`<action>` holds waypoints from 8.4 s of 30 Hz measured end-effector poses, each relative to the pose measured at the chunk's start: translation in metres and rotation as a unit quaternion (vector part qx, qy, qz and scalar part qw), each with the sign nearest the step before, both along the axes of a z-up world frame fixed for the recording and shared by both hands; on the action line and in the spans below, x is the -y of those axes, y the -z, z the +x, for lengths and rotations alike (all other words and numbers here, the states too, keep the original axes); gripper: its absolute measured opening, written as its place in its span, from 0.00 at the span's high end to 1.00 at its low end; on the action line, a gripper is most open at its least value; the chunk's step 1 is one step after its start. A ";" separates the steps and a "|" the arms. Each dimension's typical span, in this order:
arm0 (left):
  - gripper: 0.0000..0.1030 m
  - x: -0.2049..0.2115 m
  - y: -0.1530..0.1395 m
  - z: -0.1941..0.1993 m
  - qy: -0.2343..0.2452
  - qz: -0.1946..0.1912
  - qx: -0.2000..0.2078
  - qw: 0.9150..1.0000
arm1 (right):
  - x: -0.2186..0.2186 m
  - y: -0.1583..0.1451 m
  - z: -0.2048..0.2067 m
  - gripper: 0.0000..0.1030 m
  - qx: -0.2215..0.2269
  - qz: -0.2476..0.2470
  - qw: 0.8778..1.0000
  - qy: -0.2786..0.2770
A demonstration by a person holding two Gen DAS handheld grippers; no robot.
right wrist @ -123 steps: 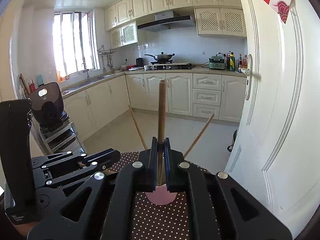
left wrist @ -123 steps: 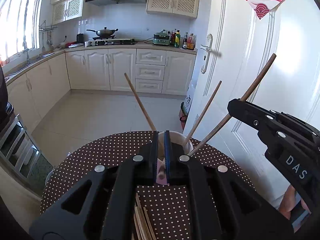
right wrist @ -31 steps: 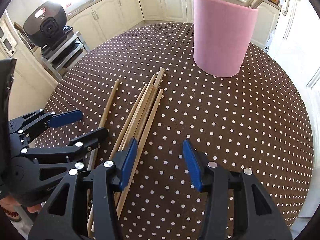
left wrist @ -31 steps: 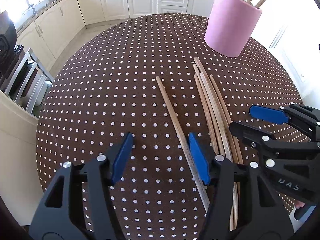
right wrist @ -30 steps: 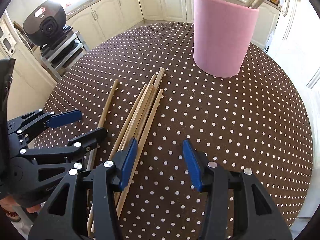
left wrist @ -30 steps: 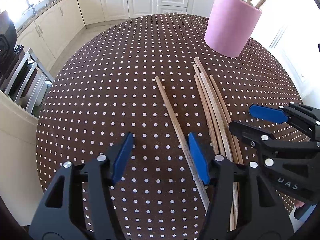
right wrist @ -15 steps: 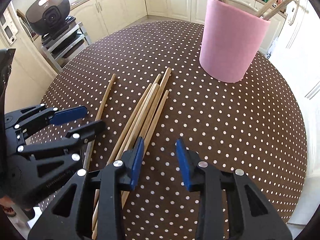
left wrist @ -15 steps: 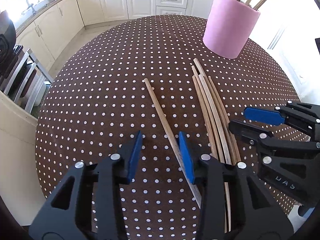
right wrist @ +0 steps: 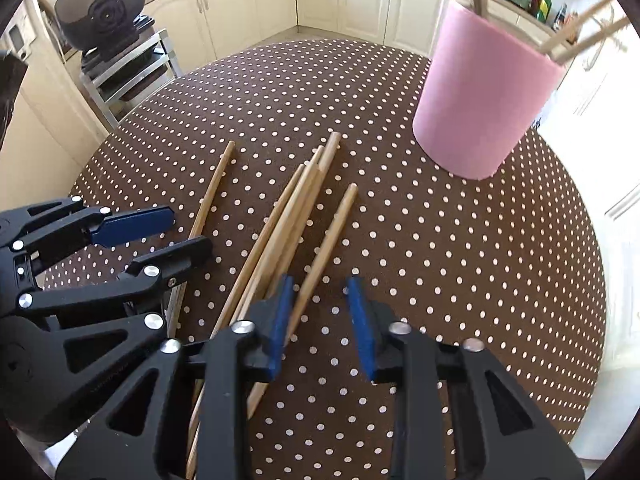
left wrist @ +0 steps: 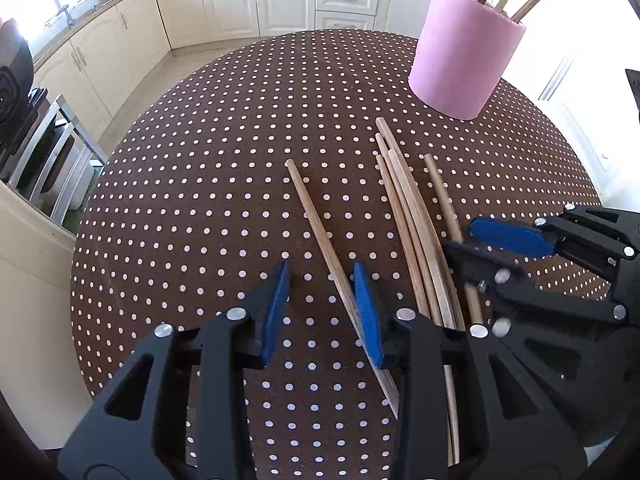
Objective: Organize utensils
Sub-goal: 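Close the left gripper on one chopstick while the right gripper grasps another, then lift both held chopsticks upright and carry them over the pink cup, then lower the chopsticks into the pink cup and open both grippers, then move both open tools back down to the chopstick pile, then close the left gripper on one chopstick while the right gripper grasps another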
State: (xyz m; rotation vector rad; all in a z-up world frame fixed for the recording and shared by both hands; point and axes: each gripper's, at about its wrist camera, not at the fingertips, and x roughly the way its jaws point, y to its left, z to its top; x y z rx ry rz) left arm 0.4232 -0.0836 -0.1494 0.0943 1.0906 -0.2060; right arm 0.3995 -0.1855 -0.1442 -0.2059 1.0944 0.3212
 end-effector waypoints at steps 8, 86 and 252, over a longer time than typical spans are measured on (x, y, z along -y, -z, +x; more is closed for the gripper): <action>0.93 -0.003 0.000 0.002 -0.004 -0.029 0.003 1.000 | 0.014 0.000 -0.003 0.96 0.004 0.037 0.999 0.008; 0.94 0.091 -0.202 -0.016 0.039 -0.108 0.355 0.928 | 0.122 -0.193 -0.035 0.96 0.389 0.168 0.901 0.089; 0.83 0.000 0.004 -0.004 0.031 -0.015 -0.004 0.999 | 0.000 0.000 -0.004 0.66 0.009 0.060 0.998 0.026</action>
